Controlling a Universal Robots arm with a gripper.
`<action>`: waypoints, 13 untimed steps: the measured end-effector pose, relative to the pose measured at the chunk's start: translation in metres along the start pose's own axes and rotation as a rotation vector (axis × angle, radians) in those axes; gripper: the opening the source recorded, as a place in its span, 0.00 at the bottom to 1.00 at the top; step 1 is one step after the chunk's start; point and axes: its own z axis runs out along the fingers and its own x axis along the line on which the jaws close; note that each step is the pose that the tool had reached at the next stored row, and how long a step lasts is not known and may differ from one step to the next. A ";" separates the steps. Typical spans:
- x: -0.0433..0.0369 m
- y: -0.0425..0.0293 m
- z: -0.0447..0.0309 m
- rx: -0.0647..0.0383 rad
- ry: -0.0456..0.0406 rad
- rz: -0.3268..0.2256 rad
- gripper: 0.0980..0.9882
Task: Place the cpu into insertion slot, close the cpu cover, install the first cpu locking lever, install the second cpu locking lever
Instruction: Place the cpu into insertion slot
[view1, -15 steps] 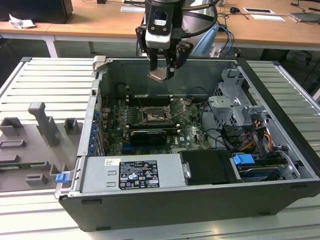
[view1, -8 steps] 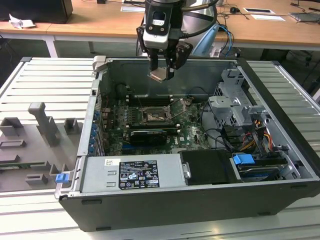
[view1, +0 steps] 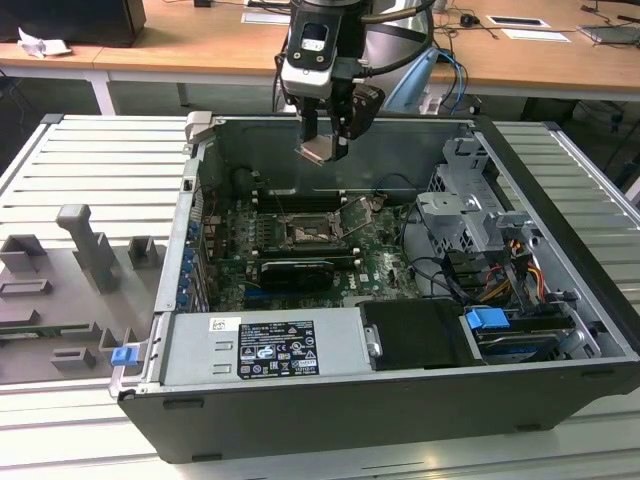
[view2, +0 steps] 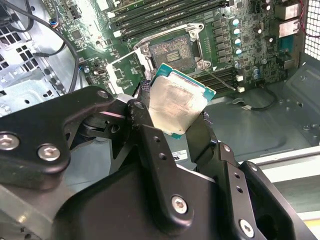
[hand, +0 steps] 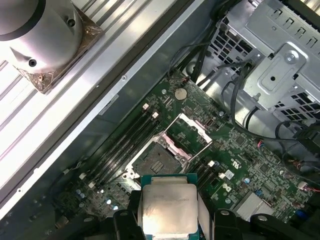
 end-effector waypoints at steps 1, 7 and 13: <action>0.0000 0.0000 0.0000 0.000 -0.0004 0.004 0.48; 0.0000 0.0000 0.0005 -0.001 -0.0047 0.054 0.48; 0.0000 -0.0001 0.0008 -0.002 -0.0076 0.087 0.48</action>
